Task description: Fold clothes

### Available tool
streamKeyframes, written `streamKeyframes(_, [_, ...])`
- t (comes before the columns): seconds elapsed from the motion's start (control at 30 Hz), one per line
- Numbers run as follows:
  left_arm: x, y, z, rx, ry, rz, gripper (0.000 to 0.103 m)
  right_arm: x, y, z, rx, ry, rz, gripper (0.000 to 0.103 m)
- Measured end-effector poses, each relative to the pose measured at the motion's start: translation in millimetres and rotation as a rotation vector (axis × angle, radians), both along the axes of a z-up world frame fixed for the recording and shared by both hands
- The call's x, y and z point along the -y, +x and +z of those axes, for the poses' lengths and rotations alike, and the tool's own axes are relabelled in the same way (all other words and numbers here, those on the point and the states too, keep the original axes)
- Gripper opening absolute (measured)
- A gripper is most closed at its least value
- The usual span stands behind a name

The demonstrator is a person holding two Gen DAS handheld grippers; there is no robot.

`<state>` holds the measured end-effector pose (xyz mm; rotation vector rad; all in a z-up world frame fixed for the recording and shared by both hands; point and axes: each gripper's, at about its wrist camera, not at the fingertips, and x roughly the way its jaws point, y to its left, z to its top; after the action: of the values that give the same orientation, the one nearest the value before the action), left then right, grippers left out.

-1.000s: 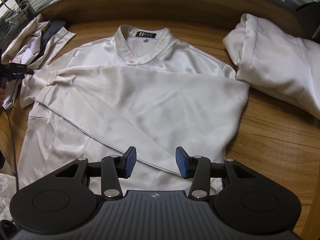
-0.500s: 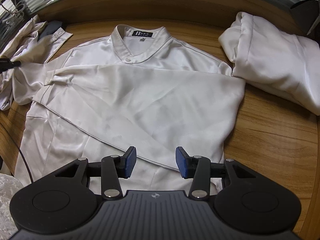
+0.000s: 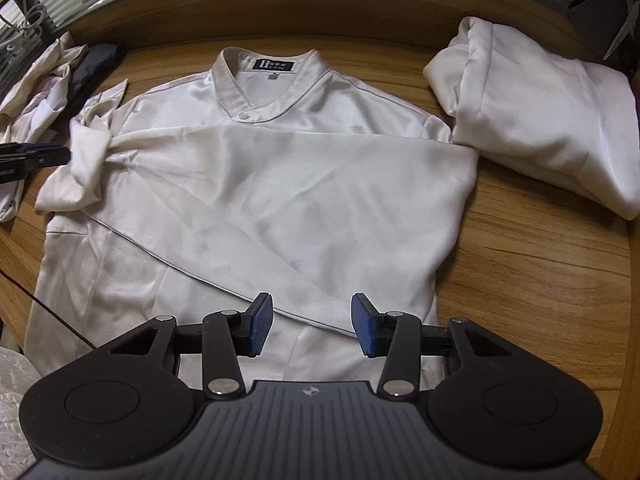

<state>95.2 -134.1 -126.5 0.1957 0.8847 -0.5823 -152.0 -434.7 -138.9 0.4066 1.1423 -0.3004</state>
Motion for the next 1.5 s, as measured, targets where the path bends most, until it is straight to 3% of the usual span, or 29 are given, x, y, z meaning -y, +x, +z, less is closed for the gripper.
streamKeyframes(0.2, [-42,40,-7,-0.030,0.032,0.237,0.050,2,-2,-4,0.000,0.009,-0.012,0.051])
streamKeyframes(0.27, [-55,57,-13,-0.051,0.030,0.305,0.055,1,-2,-6,-0.003,0.013,-0.016,0.051])
streamKeyframes(0.4, [-80,91,-23,-0.144,-0.043,0.434,0.058,2,-1,-10,-0.010,0.022,-0.024,0.051])
streamKeyframes(0.57, [-85,120,-43,-0.218,-0.058,0.547,0.063,4,0,-12,-0.018,0.028,-0.033,0.051])
streamKeyframes(0.67, [-88,128,-55,-0.288,-0.112,0.638,0.063,6,0,-12,-0.019,0.028,-0.038,0.052])
streamKeyframes(0.73, [-85,131,-59,-0.290,-0.104,0.667,0.061,8,0,-12,-0.019,0.028,-0.041,0.053])
streamKeyframes(0.8, [-81,131,-61,-0.270,-0.077,0.661,0.042,11,0,-11,-0.017,0.024,-0.043,0.054])
streamKeyframes(0.87, [-80,130,-62,-0.265,-0.086,0.659,0.005,12,-2,-11,-0.017,0.023,-0.047,0.054])
streamKeyframes(1.03, [-83,115,-36,-0.167,-0.153,0.672,0.003,15,-5,-10,-0.014,0.020,-0.051,0.054])
streamKeyframes(1.17, [-73,91,1,-0.051,-0.197,0.587,0.003,14,-8,-11,-0.010,0.023,-0.050,0.054])
streamKeyframes(1.33, [-33,56,41,0.113,-0.153,0.373,0.003,14,-11,-11,0.000,0.027,-0.046,0.054])
streamKeyframes(1.5, [26,21,51,0.171,-0.100,0.111,0.003,14,-14,-9,0.004,0.025,-0.042,0.054])
